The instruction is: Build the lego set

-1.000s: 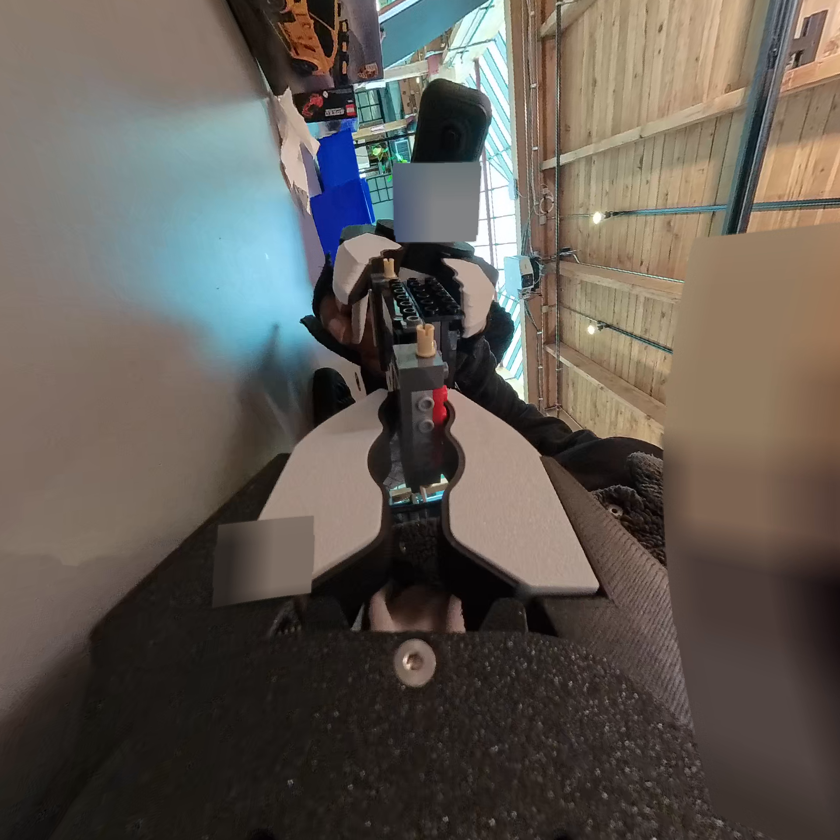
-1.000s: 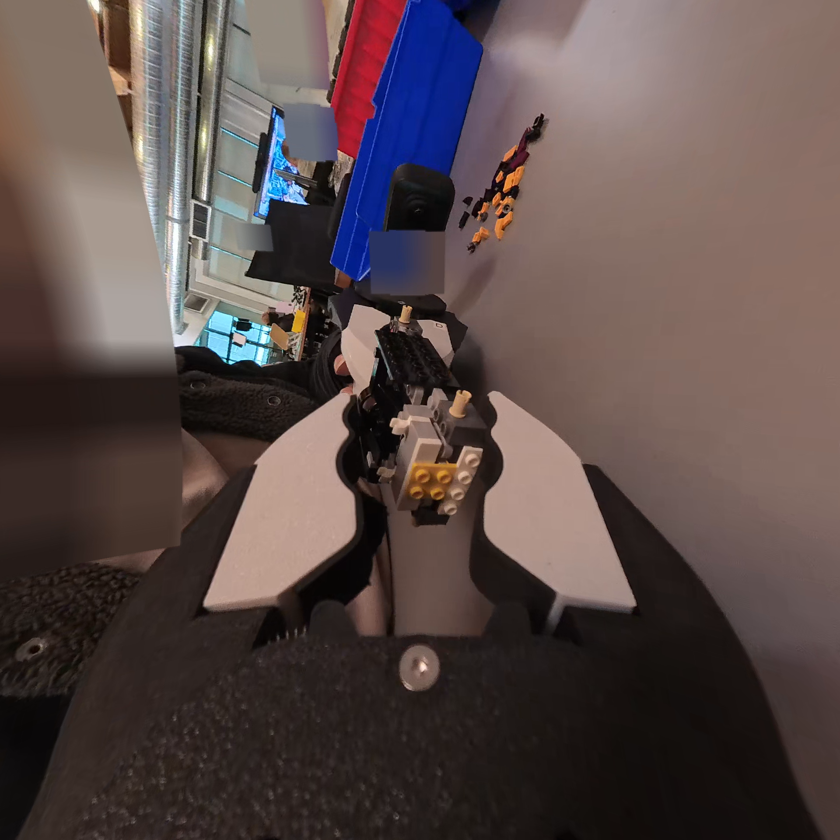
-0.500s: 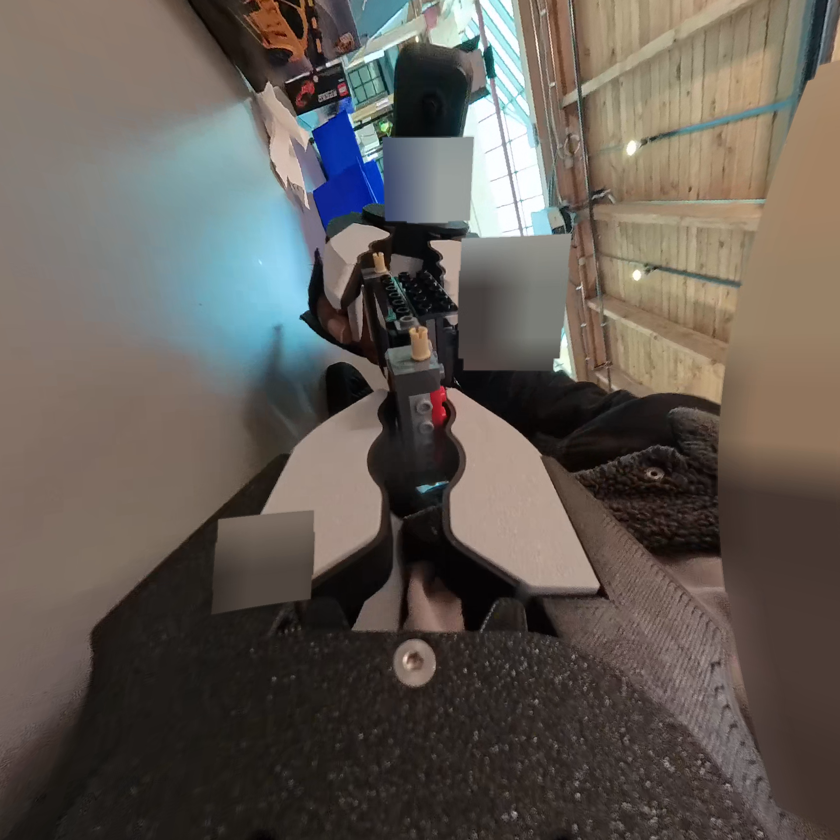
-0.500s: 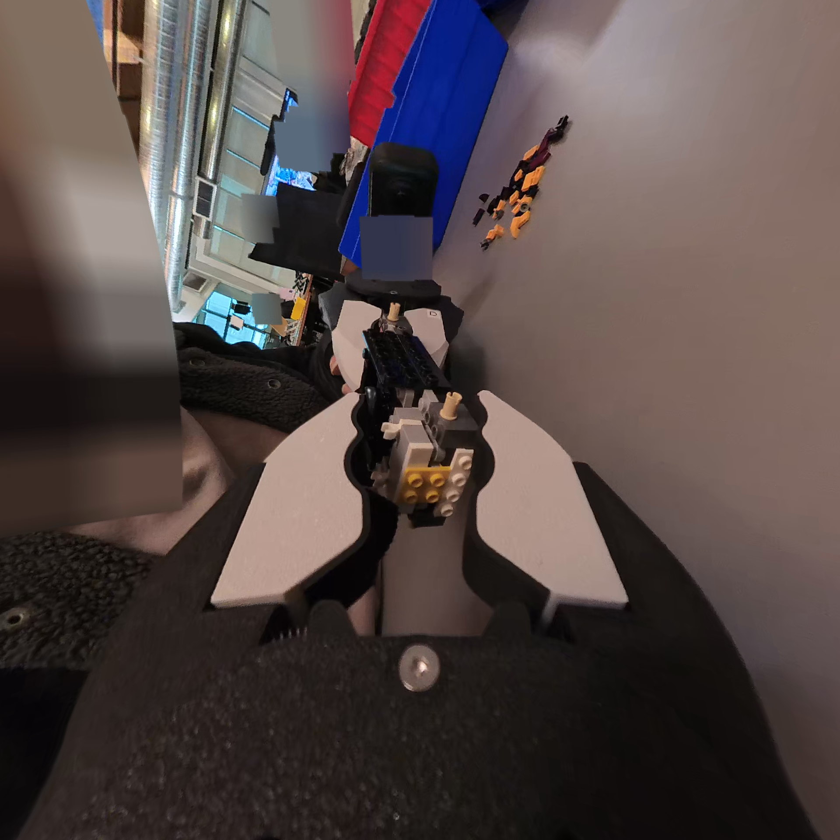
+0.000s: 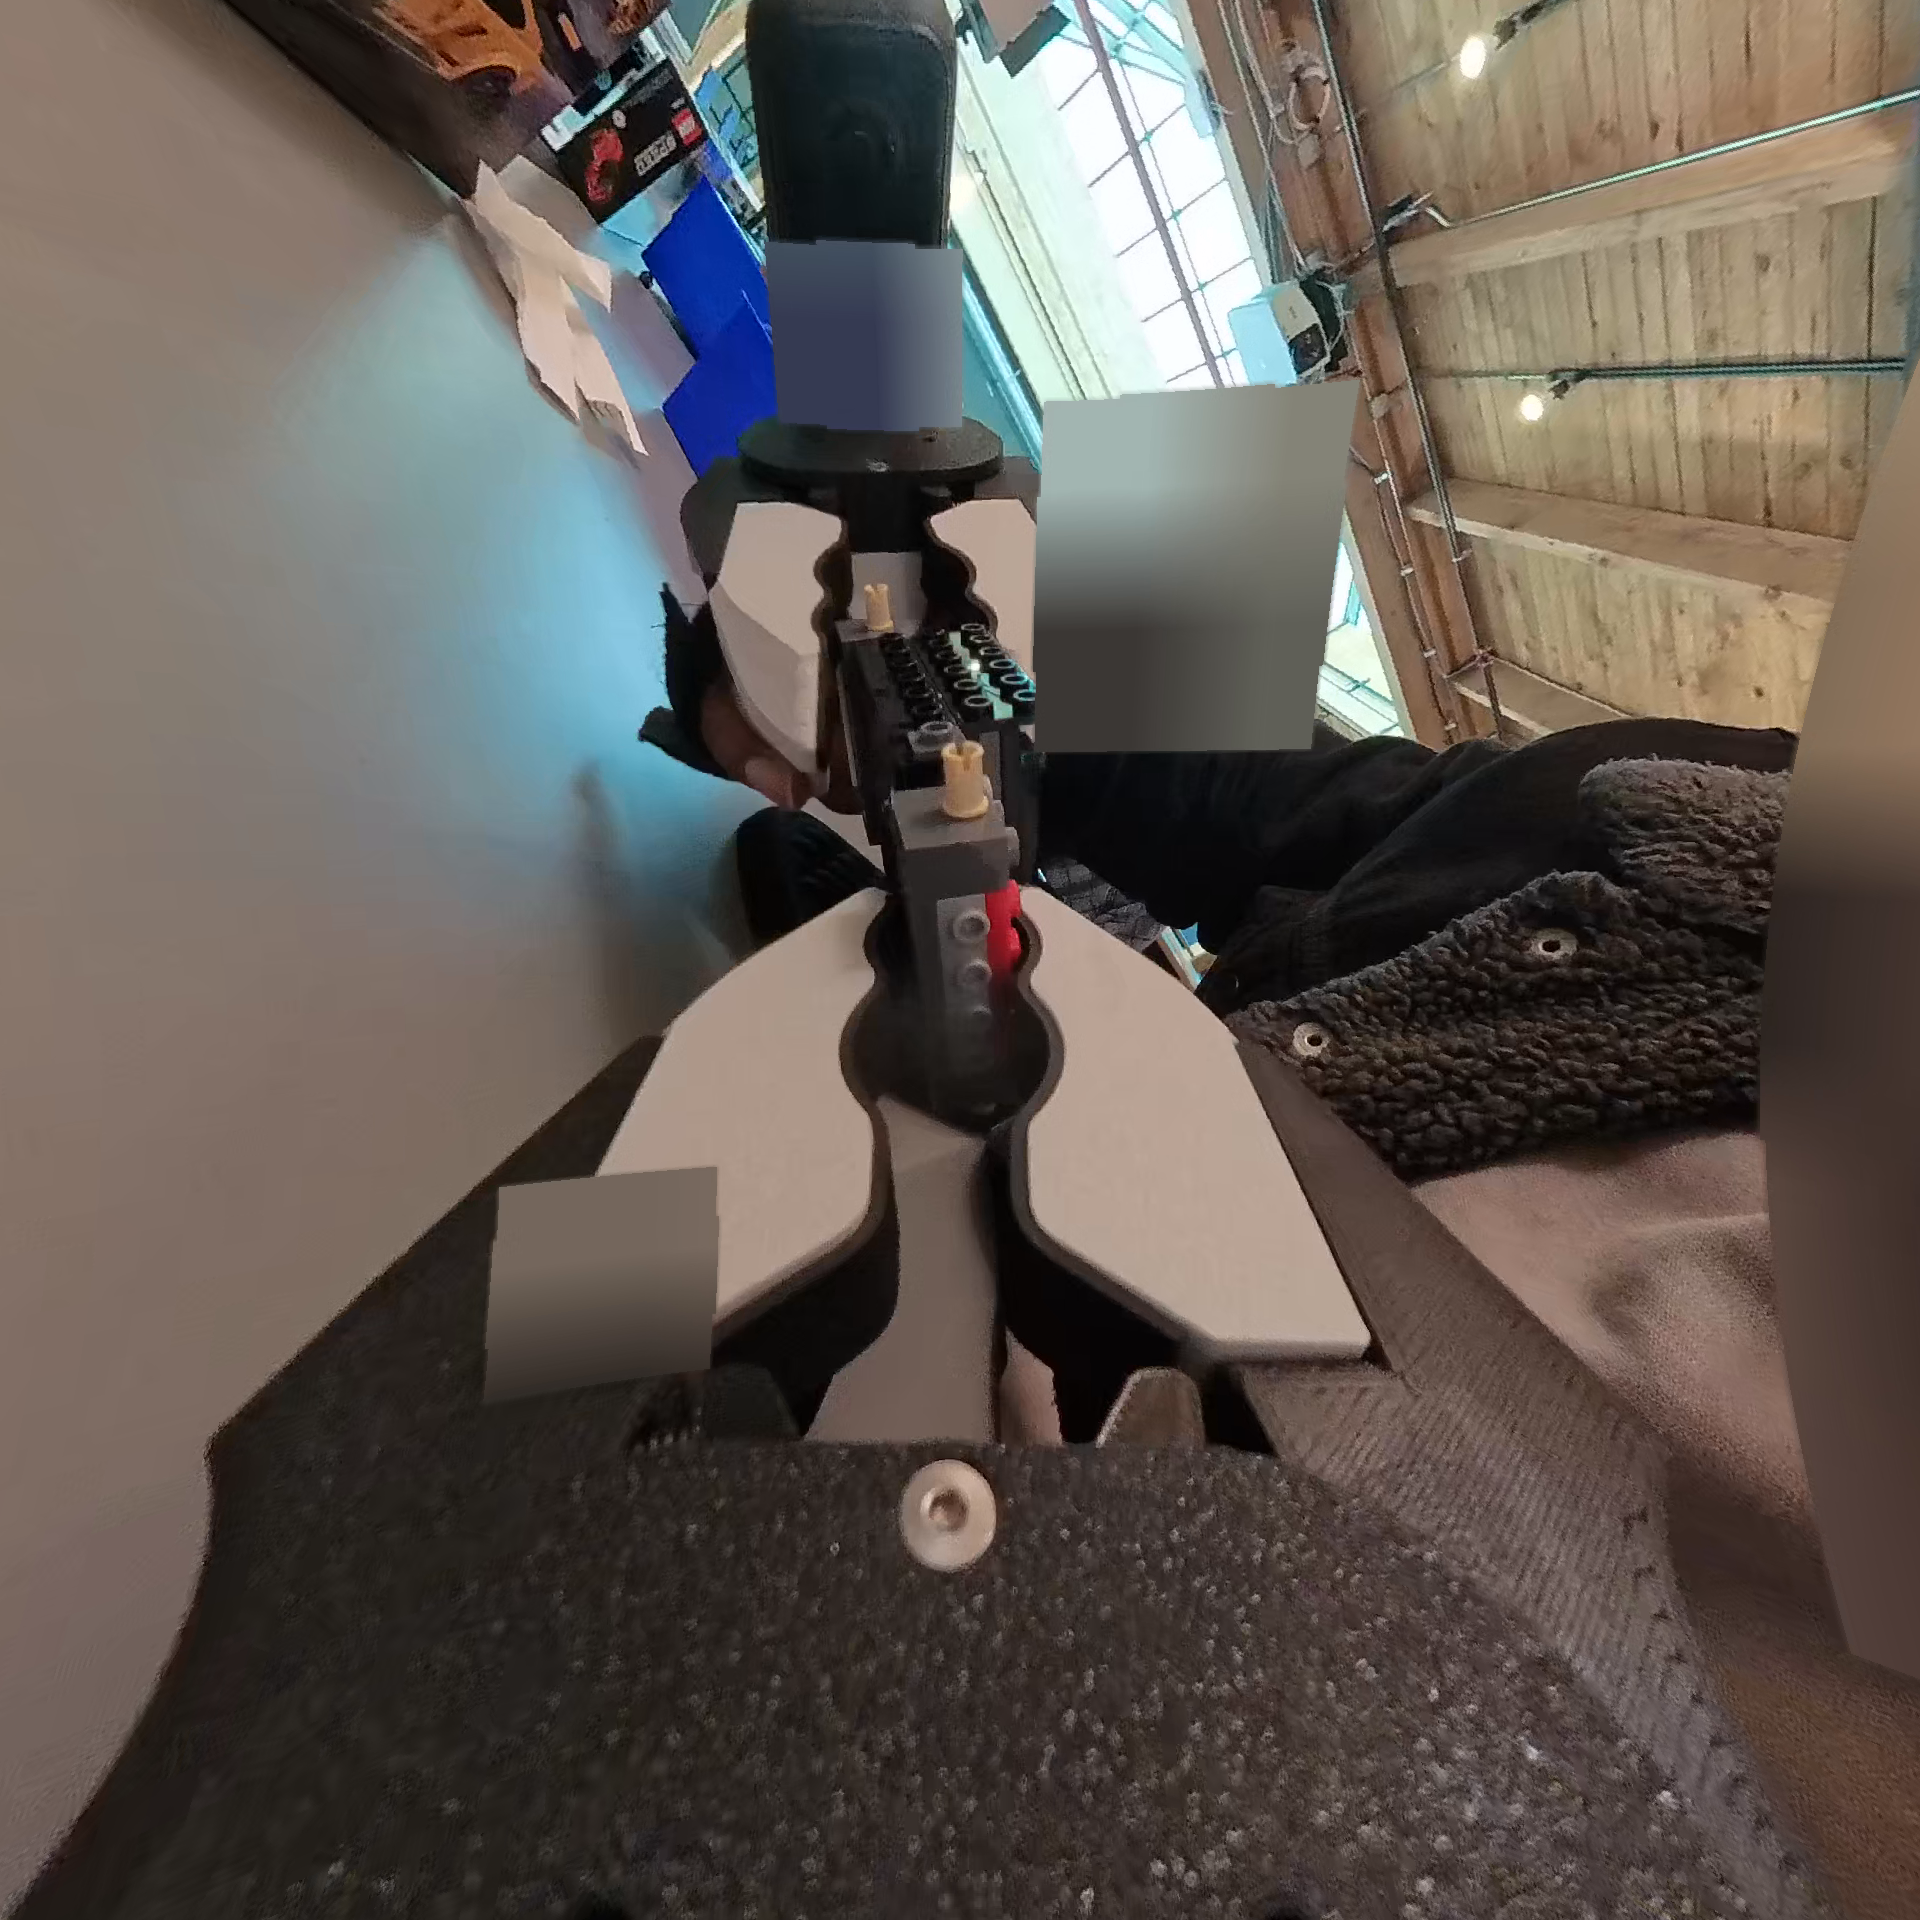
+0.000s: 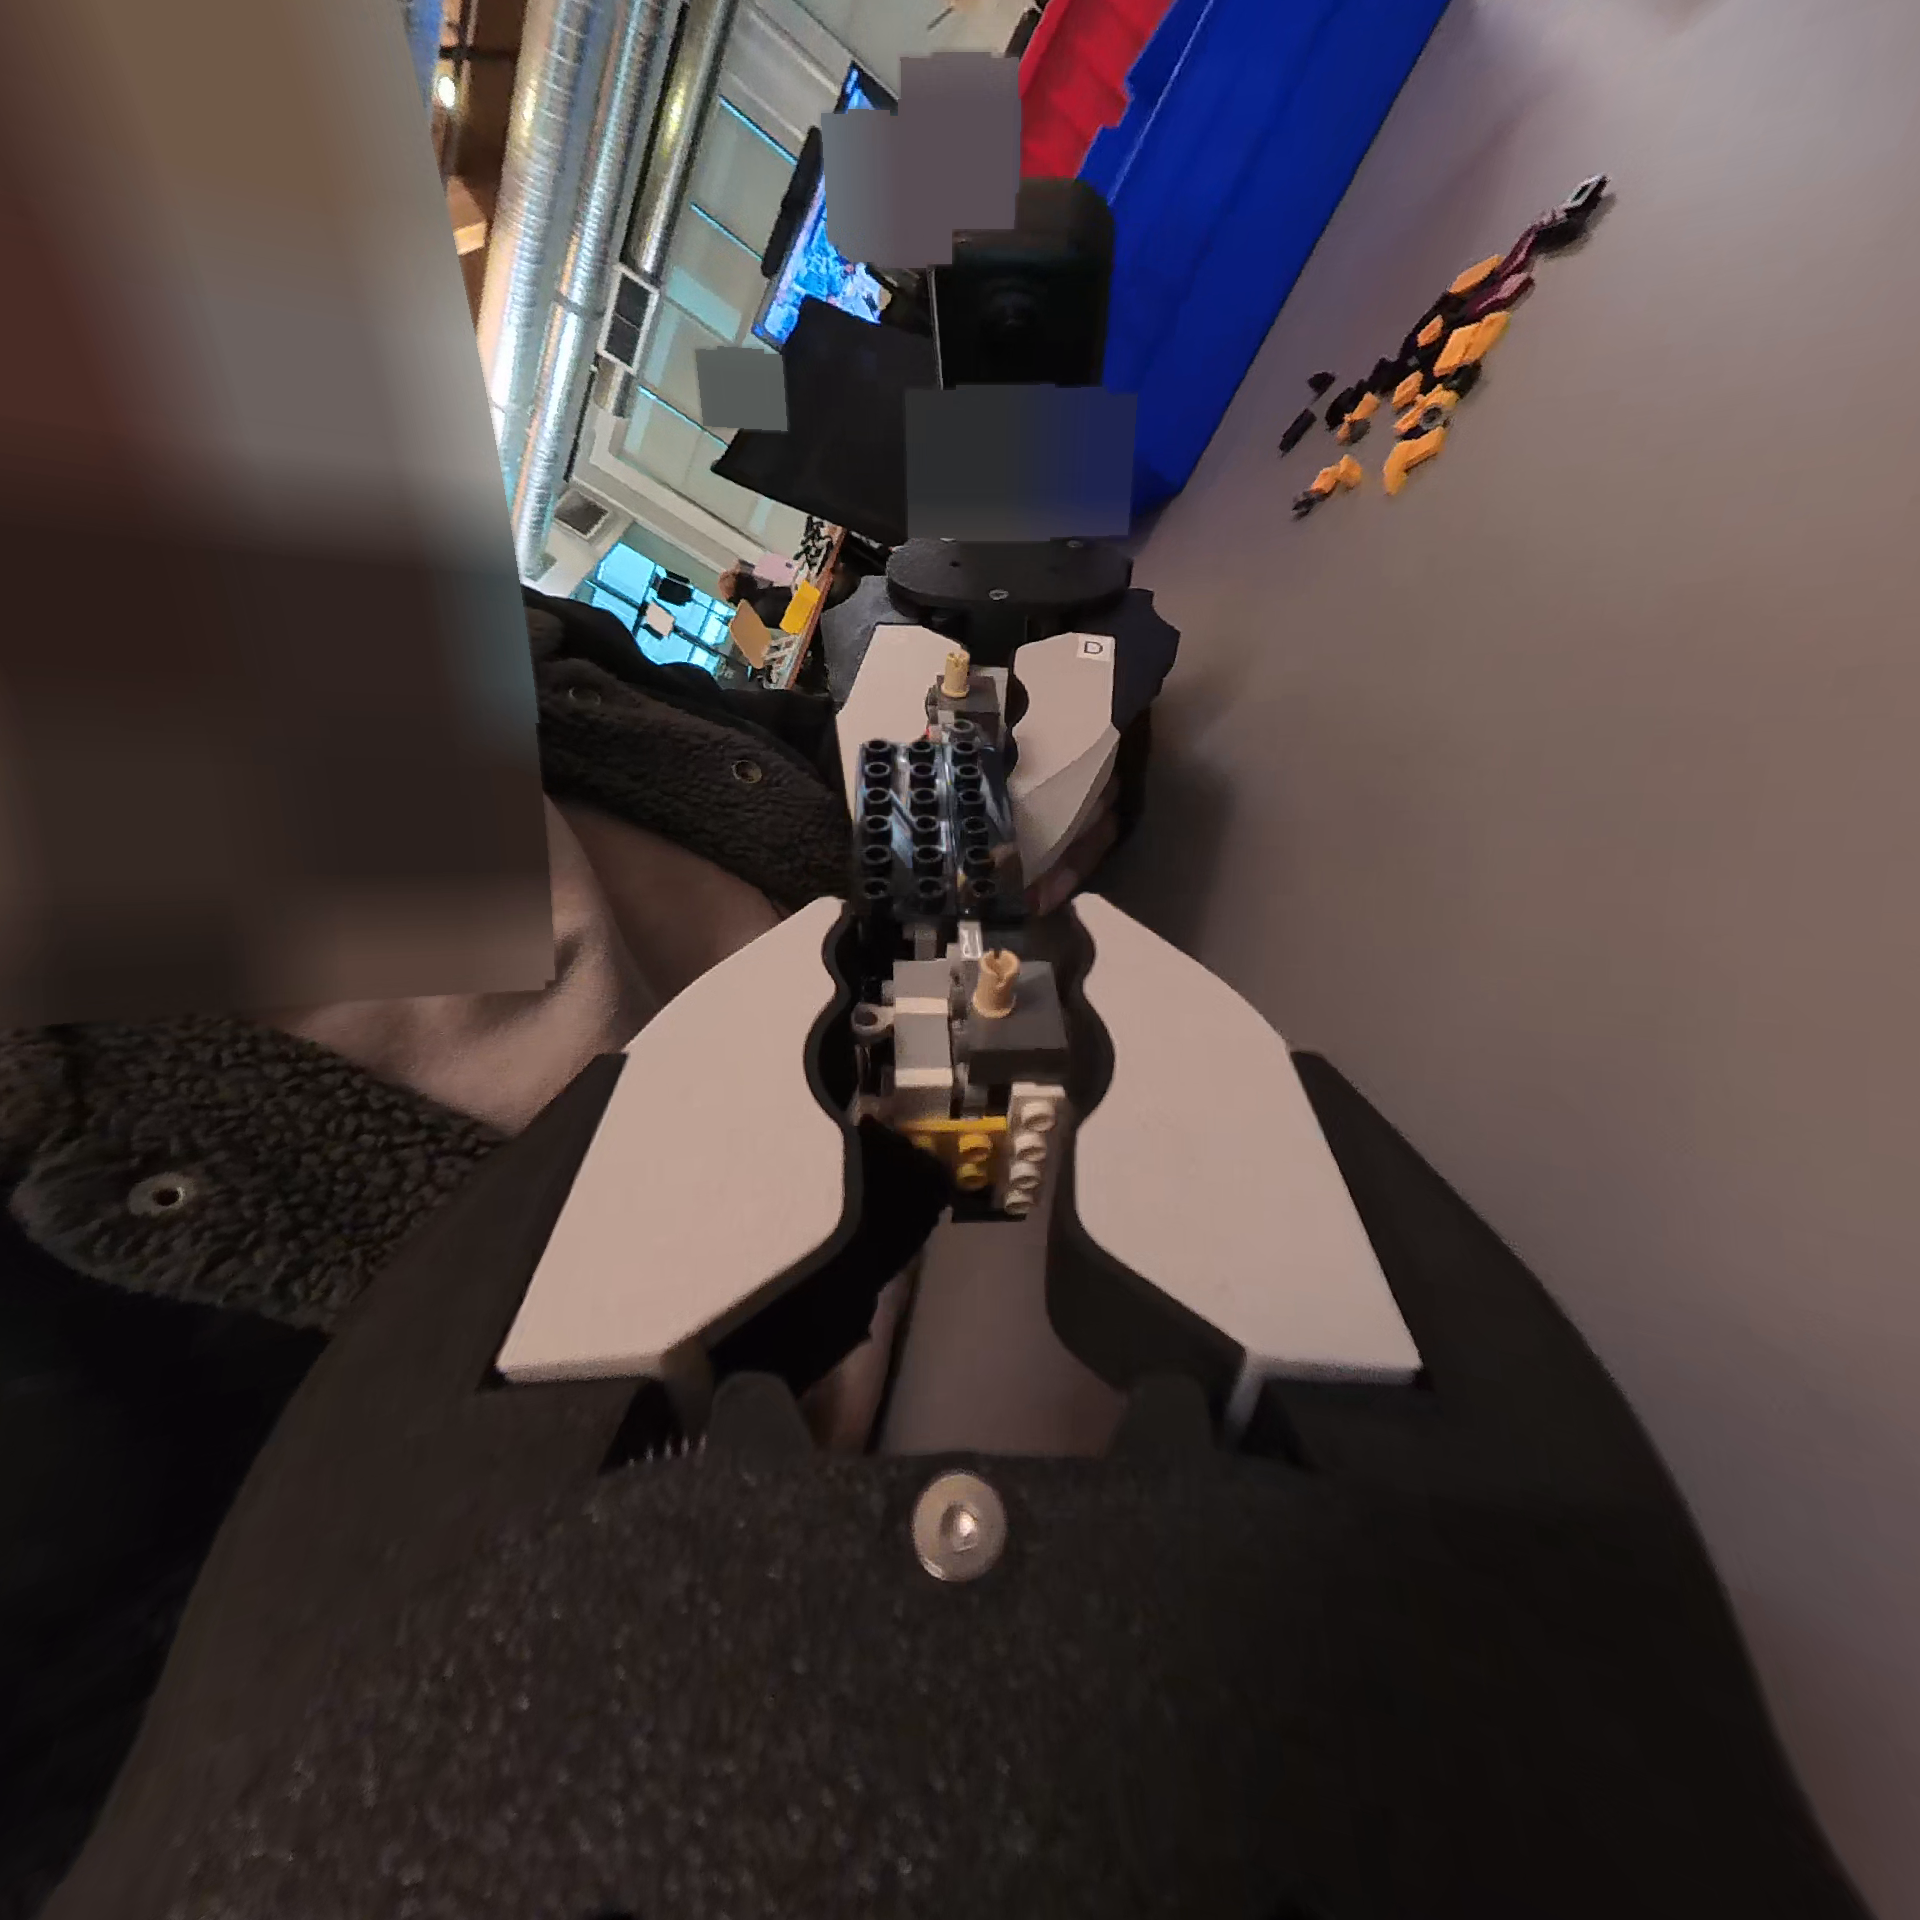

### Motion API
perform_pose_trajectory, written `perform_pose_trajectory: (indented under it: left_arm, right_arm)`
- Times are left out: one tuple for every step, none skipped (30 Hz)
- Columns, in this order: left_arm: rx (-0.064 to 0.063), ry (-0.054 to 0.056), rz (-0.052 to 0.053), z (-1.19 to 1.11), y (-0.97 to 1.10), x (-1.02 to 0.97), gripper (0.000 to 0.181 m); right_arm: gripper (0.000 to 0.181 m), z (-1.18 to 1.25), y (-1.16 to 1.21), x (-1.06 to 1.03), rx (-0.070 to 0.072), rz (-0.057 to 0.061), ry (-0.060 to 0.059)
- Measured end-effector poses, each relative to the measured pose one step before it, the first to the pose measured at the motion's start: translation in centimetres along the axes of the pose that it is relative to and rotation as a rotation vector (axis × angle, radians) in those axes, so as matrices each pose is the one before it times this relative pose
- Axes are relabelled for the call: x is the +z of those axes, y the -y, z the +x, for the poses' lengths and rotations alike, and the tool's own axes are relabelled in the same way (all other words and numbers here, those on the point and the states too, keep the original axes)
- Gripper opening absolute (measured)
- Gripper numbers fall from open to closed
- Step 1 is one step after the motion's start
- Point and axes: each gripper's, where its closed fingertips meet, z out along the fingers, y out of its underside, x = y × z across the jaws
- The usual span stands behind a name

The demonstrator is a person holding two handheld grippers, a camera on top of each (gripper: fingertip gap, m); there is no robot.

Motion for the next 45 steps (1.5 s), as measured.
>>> perform_pose_trajectory:
  left_arm:
    - [-0.0007, -0.0025, 0.0019, 0.041, 0.041, -0.025, 0.017]
    - [0.0011, -0.0034, 0.0005, 0.063, 0.02, -0.009, 0.018]
    - [0.0023, -0.0015, 0.0019, 0.055, 0.041, -0.016, 0.017]
    - [0.002, -0.0013, 0.0028, 0.035, 0.046, -0.02, 0.018]
    - [0.0024, -0.0018, 0.0026, 0.05, 0.045, -0.011, 0.017]
    - [0.0015, -0.002, 0.0029, 0.043, 0.055, -0.013, 0.017]
    - [0.0001, -0.0017, 0.0037, 0.036, 0.069, -0.025, 0.017]
    - [-0.0018, -0.0028, 0.0048, 0.031, 0.079, -0.023, 0.017]
    - [-0.0011, 0.0001, 0.0031, 0.002, 0.053, -0.017, 0.017]
    - [-0.0008, 0.0009, 0.0031, -0.014, 0.041, -0.023, 0.017]
    - [-0.0018, -0.0005, 0.0042, -0.005, 0.061, -0.019, 0.017]
    - [-0.0009, -0.0007, 0.004, 0.013, 0.064, -0.024, 0.017]
    - [-0.0002, -0.0002, 0.0037, 0.01, 0.065, -0.025, 0.017]
    - [0.0011, 0.0, 0.0033, 0.013, 0.055, -0.011, 0.017]
    - [0.0029, 0.0003, 0.0037, 0.035, 0.058, -0.021, 0.017]
    - [0.0028, -0.0002, 0.0036, 0.037, 0.063, -0.016, 0.017]
    - [0.0031, -0.0006, 0.0036, 0.043, 0.058, -0.008, 0.017]
    - [0.0039, -0.0009, 0.0047, 0.06, 0.065, -0.011, 0.017]
    - [0.0036, -0.0012, 0.0048, 0.073, 0.072, -0.009, 0.017]
    - [0.0054, 0.0003, 0.0038, 0.052, 0.06, -0.006, 0.017]
    - [0.0061, 0.0004, 0.0029, 0.068, 0.054, -0.016, 0.017]
    - [0.0061, 0.0007, 0.0037, 0.064, 0.065, -0.011, 0.017]
    - [0.0085, 0.0026, 0.0025, 0.04, 0.04, -0.007, 0.017]
    - [0.0085, 0.002, 0.0011, 0.064, 0.03, 0.007, 0.017]
    - [0.009, 0.0022, 0.0015, 0.068, 0.02, 0.02, 0.017]
    - [0.0076, 0.0022, 0.0012, 0.05, 0.018, 0.027, 0.017]
    - [0.005, 0.0018, -0.001, 0.029, -0.003, 0.031, 0.017]
    - [0.0049, 0.0045, -0.0021, -0.013, -0.022, 0.022, 0.017]
    - [0.0068, 0.0082, -0.003, -0.04, -0.027, 0.006, 0.017]
    - [0.0088, 0.0073, -0.0023, -0.008, -0.015, 0.023, 0.017]
    - [0.0085, 0.007, 0.0, -0.015, 0.007, 0.001, 0.017]
    - [0.0077, 0.0045, 0.0005, 0.008, 0.03, 0.007, 0.017]
    - [0.0053, 0.0025, 0.0001, 0.016, 0.007, 0.007, 0.017]
    - [0.0041, 0.0032, -0.0005, 0.005, -0.005, 0.016, 0.017]
    - [0.0024, 0.0027, -0.0002, -0.014, -0.001, -0.003, 0.017]
    - [0.0002, 0.0019, -0.0002, -0.026, -0.002, -0.001, 0.017]
    - [-0.0012, 0.0015, 0.0004, -0.031, 0.014, -0.008, 0.017]
    - [0.0008, 0.0027, 0.0028, -0.03, 0.045, -0.029, 0.017]
    - [0.0021, 0.005, 0.0036, -0.062, 0.078, -0.039, 0.017]
    - [0.0045, 0.0055, -0.0007, -0.051, 0.006, -0.006, 0.017]
    - [0.0031, 0.0021, -0.0033, -0.016, -0.054, 0.018, 0.017]
    - [-0.0002, -0.0002, 0.0003, -0.007, 0.002, -0.007, 0.017]
    - [-0.0008, -0.0009, 0.0016, 0.007, 0.035, -0.013, 0.017]
    - [0.0012, -0.0006, -0.0001, 0.011, 0.017, -0.007, 0.017]
    - [0.0015, 0.0007, -0.0005, 0.007, -0.009, 0.007, 0.017]
  right_arm:
    - [0.035, -0.089, 0.074, 0.019, -0.0101, 0.0043, 0.0051]
    - [0.035, -0.136, 0.03, 0.041, -0.0024, 0.0012, 0.0095]
    - [0.035, -0.066, 0.036, 0.018, 0.0018, 0.0018, 0.0056]
    - [0.034, -0.046, 0.019, 0.011, -0.0001, 0.0024, 0.004]
    - [0.034, -0.078, 0.045, 0.002, -0.0004, 0.0042, 0.005]
    - [0.034, -0.086, 0.069, 0.009, -0.0049, 0.0052, 0.003]
    - [0.033, -0.066, 0.055, 0.008, -0.0032, 0.004, 0.0014]
    - [0.033, -0.074, 0.085, -0.01, -0.0016, 0.0065, 0.004]
    - [0.033, 0.011, 0.014, 0.006, 0.0003, 0.0034, -0.0007]
    - [0.033, 0.029, 0.024, 0.0, 0.001, 0.0038, -0.0003]
    - [0.033, -0.009, 0.067, 0.0, 0.0003, 0.0077, 0.0018]
    - [0.033, 0.0, 0.044, 0.008, 0.0017, 0.0067, 0.0016]
    - [0.033, -0.012, 0.054, 0.006, -0.0005, 0.0066, 0.0005]
    - [0.033, -0.023, 0.053, 0.0, -0.0029, 0.0075, 0.0002]
    - [0.033, -0.037, 0.035, 0.014, -0.0024, 0.0055, 0.0003]
    - [0.033, -0.047, 0.068, 0.004, -0.0029, 0.0081, 0.0014]
    - [0.033, -0.06, 0.063, 0.011, -0.0036, 0.0072, 0.0021]
    - [0.033, -0.08, 0.069, 0.008, -0.0084, 0.0077, 0.0016]
    - [0.033, -0.096, 0.069, 0.014, -0.0089, 0.0084, 0.0024]
    - [0.033, -0.061, 0.04, 0.012, -0.0071, 0.0053, 0.0022]
    - [0.032, -0.088, 0.055, 0.012, -0.01, 0.0072, 0.0033]
    - [0.032, -0.081, 0.016, 0.011, -0.0083, 0.005, 0.0031]
    - [0.032, -0.032, -0.018, 0.01, -0.0077, 0.0011, 0.001]
    - [0.032, -0.075, 0.015, 0.008, -0.0081, 0.0026, 0.0032]
    - [0.032, -0.083, 0.011, -0.015, -0.007, 0.0014, 0.0038]
    - [0.032, -0.045, -0.006, -0.006, -0.0047, -0.0012, 0.0017]
    - [0.032, -0.051, -0.036, -0.013, -0.0057, -0.0055, -0.0005]
    - [0.032, 0.026, -0.044, -0.017, -0.0051, -0.0086, -0.0037]
    - [0.033, 0.079, -0.094, -0.021, 0.0039, -0.0133, -0.0042]
    - [0.033, 0.016, -0.015, -0.013, 0.0013, -0.0074, -0.0007]
    - [0.033, 0.057, 0.045, -0.003, -0.0074, -0.0015, -0.0072]
    - [0.034, 0.015, 0.018, 0.006, -0.005, -0.0031, -0.0037]
    - [0.034, -0.03, 0.032, 0.0, -0.0036, -0.0028, 0.0007]
    - [0.034, 0.024, 0.002, -0.017, -0.005, -0.0033, -0.0023]
    - [0.035, 0.042, 0.008, -0.017, -0.0034, -0.0013, -0.0028]
    - [0.035, 0.05, -0.003, -0.011, -0.0004, -0.0014, -0.0016]
    - [0.036, 0.052, 0.017, -0.033, 0.0021, -0.0004, -0.0006]
    - [0.037, 0.104, 0.013, -0.069, 0.0048, -0.0003, -0.0033]
    - [0.037, 0.118, 0.088, -0.13, 0.007, 0.0041, -0.0033]
    - [0.038, 0.122, -0.021, -0.092, 0.0016, -0.0028, -0.0052]
    - [0.039, 0.039, -0.091, 0.012, -0.0025, -0.0063, -0.0023]
    - [0.038, -0.003, 0.034, 0.009, -0.0044, 0.0022, -0.0021]
    - [0.038, -0.006, 0.077, 0.005, -0.0044, 0.0038, -0.0023]
    - [0.038, -0.041, 0.011, 0.016, 0.0002, -0.0006, 0.0022]
    - [0.037, -0.008, 0.023, 0.001, 0.0034, 0.0021, 0.0025]
